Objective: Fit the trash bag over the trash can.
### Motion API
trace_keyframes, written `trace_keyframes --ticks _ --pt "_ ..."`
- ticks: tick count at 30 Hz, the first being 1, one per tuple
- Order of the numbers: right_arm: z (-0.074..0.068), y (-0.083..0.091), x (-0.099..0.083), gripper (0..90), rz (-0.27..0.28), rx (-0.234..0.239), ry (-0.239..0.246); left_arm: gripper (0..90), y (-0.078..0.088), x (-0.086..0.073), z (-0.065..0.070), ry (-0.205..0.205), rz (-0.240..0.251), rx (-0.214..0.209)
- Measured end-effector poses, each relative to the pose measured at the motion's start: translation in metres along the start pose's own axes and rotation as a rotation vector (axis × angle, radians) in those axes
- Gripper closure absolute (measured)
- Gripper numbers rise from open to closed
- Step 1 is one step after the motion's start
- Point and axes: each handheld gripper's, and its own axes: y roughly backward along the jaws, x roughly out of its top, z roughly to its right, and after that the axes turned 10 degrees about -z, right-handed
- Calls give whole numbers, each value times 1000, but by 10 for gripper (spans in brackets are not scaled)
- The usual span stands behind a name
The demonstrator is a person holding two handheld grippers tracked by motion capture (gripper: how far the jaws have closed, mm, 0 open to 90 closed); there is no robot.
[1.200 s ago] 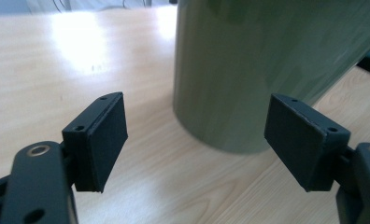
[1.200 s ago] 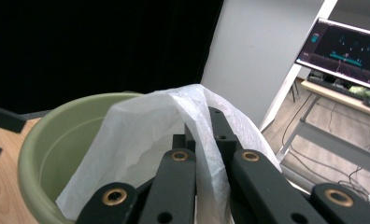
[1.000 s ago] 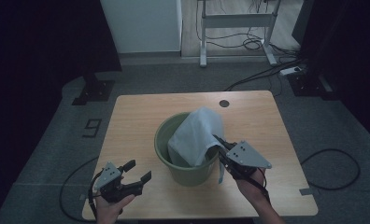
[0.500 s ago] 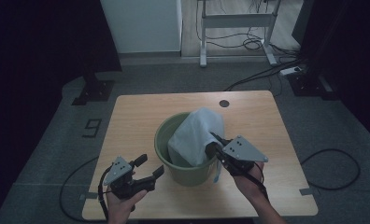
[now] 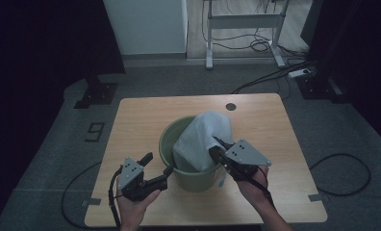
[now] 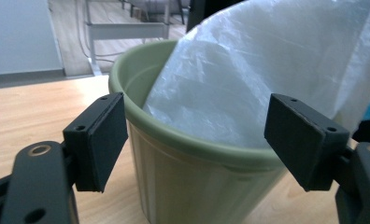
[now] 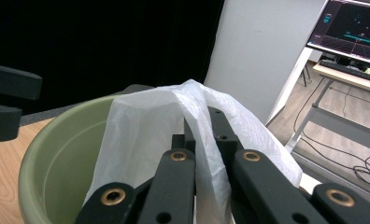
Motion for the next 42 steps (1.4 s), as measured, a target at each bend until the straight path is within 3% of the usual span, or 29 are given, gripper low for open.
trace_keyframes --ticks 5,17,28,33,36,40,42 --pt "0 -1 1 879 0 1 2 202 -4 3 5 15 7 -7" --pt "-2 0 4 879 -3 -1 -3 199 -16 13 36 -23 31 -63" --pt "-4 0 7 880 -11 -5 -7 191 -26 16 57 -73 15 -106" --pt "-6 -1 8 880 -15 3 -12 202 -33 18 66 -102 7 -99" --pt "-7 -1 8 880 -15 9 -12 263 -39 20 69 -129 -1 -86" --pt "-7 -1 8 880 -16 14 -11 496 -43 22 70 -144 -3 -55" --pt "-7 0 7 879 -14 17 -11 595 -44 22 68 -135 1 -63"
